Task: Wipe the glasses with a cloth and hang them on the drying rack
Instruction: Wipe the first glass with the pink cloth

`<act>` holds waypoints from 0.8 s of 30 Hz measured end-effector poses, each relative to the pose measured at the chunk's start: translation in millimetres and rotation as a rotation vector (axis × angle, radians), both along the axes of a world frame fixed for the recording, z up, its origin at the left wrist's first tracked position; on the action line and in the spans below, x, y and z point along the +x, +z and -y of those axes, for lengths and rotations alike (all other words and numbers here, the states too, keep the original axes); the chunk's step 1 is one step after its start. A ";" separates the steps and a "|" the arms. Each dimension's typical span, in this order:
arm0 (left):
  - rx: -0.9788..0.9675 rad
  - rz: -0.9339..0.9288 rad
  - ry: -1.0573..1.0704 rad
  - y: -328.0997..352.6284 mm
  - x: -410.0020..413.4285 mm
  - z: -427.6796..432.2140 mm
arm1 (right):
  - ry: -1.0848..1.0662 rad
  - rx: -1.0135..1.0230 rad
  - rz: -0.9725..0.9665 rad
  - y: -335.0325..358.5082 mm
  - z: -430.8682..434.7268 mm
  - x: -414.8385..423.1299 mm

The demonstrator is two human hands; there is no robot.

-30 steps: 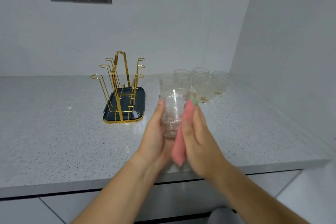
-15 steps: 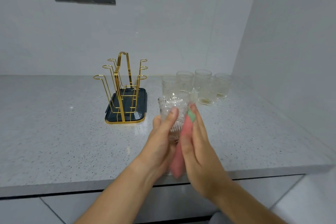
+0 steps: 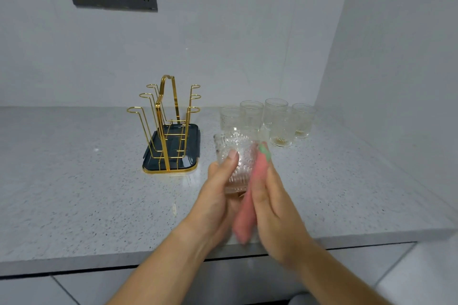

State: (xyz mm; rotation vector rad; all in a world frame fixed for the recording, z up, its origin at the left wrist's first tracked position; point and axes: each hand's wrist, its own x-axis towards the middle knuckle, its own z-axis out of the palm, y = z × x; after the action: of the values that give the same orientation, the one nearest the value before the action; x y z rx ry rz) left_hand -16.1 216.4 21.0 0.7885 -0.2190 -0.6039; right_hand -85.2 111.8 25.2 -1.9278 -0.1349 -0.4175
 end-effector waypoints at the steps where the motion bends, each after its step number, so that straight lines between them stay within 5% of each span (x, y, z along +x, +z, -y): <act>1: -0.021 -0.017 0.003 -2.0 2.1 -0.7 | -0.011 -0.020 0.033 -5.1 0.3 -2.1; 9: 0.070 0.085 -0.092 -15.7 -9.6 1.4 | -0.167 0.020 0.134 48.6 28.0 19.0; 16: 0.047 0.137 -0.144 -5.1 -2.1 -9.2 | -0.033 0.032 -0.003 72.8 47.3 20.0; 24: 0.096 0.112 -0.114 -3.7 -0.7 -16.0 | 0.026 -0.249 0.142 57.5 55.3 -3.0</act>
State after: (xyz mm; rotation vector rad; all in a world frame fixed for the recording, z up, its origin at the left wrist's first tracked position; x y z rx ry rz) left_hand -16.8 232.4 17.3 0.9080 -0.3413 -0.6822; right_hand -88.2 56.5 82.7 -2.1370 -0.3165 -0.5413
